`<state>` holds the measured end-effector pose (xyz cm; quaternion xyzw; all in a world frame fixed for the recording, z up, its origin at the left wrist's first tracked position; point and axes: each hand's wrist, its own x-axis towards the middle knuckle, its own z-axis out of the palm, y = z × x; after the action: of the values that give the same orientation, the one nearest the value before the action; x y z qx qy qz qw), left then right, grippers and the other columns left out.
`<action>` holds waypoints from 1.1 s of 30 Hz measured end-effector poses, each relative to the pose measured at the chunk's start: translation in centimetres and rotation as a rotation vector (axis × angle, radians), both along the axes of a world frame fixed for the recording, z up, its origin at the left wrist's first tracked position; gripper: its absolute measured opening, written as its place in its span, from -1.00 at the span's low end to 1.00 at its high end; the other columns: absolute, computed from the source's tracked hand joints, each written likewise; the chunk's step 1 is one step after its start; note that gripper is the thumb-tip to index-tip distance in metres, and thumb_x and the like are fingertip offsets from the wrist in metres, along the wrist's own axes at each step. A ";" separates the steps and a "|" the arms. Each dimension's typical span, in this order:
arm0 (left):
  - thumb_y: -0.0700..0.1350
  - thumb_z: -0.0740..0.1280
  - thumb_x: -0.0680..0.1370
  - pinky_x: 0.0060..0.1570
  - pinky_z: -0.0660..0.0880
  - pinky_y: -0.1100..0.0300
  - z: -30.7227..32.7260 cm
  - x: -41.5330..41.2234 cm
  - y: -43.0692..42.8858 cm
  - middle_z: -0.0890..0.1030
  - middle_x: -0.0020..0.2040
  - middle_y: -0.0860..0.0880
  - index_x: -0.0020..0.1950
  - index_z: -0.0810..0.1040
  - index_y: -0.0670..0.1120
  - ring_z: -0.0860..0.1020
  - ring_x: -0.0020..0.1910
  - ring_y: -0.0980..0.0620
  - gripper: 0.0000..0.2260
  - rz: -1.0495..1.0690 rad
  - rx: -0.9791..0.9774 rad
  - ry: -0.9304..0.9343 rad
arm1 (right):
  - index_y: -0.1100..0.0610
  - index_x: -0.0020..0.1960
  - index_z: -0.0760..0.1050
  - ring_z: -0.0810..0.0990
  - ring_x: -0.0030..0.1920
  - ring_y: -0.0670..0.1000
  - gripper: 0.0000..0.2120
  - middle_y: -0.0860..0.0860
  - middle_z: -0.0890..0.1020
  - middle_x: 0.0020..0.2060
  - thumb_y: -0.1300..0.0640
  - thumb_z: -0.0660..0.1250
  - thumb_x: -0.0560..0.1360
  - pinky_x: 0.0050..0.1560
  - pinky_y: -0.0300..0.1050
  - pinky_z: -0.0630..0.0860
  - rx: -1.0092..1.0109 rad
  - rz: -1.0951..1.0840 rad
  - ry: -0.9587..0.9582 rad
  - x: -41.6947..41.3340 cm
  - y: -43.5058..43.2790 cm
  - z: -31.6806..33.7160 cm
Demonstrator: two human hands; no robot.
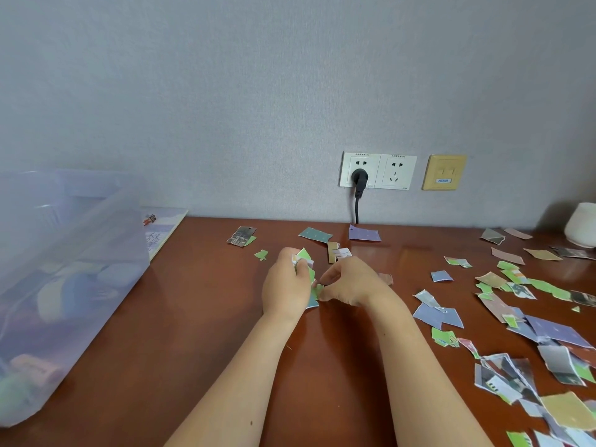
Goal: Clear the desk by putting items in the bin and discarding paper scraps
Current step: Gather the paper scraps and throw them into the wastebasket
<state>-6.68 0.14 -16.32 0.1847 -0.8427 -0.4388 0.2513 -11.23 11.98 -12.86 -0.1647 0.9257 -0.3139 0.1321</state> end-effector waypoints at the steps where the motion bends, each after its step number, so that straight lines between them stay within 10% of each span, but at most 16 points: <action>1: -0.13 0.13 0.63 -0.21 0.45 0.10 0.0 -0.1 -0.1 0.60 -0.06 0.02 0.17 0.47 -0.06 0.56 -0.12 -0.06 -0.81 0.000 0.007 0.004 | 0.07 -0.12 0.67 0.52 -0.28 -0.08 -0.85 -0.08 0.59 -0.29 0.06 0.49 0.33 -0.25 -0.18 0.48 -0.001 0.006 -0.006 0.1 -0.1 0.1; 17: -0.14 0.15 0.62 -0.23 0.39 0.16 -0.2 -0.2 -0.1 0.55 -0.13 0.09 0.17 0.48 -0.08 0.54 -0.12 -0.03 -0.82 0.015 0.062 0.035 | 0.13 -0.08 0.68 0.64 -0.03 0.09 -0.80 0.09 0.69 -0.08 0.04 0.42 0.39 0.09 0.07 0.59 0.151 0.027 0.050 0.0 -1.2 -0.1; 23: -0.15 0.16 0.62 -0.23 0.39 0.19 -0.1 0.0 0.1 0.56 -0.15 0.19 0.11 0.47 -0.02 0.54 -0.15 0.05 -0.86 0.009 0.100 0.082 | 0.23 -0.19 0.63 0.42 -0.34 0.03 -0.76 0.01 0.46 -0.42 0.04 0.36 0.36 -0.24 -0.13 0.41 0.108 -0.004 0.007 0.1 -1.5 -0.4; 33: -0.19 0.17 0.61 -0.18 0.45 0.17 0.8 0.1 0.0 0.55 -0.15 0.14 -0.16 0.41 0.16 0.53 -0.16 0.08 -0.74 0.009 0.360 0.182 | 0.16 -0.23 0.53 0.53 -0.42 -0.01 -0.92 0.04 0.58 -0.43 0.26 0.43 0.35 -0.43 -0.22 0.48 -0.266 -0.061 -0.107 0.9 -0.8 1.1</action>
<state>-6.59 0.16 -15.57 0.1898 -0.7237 -0.5961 0.2913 -10.31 11.19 -11.80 -0.1357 0.8720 -0.4462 0.1487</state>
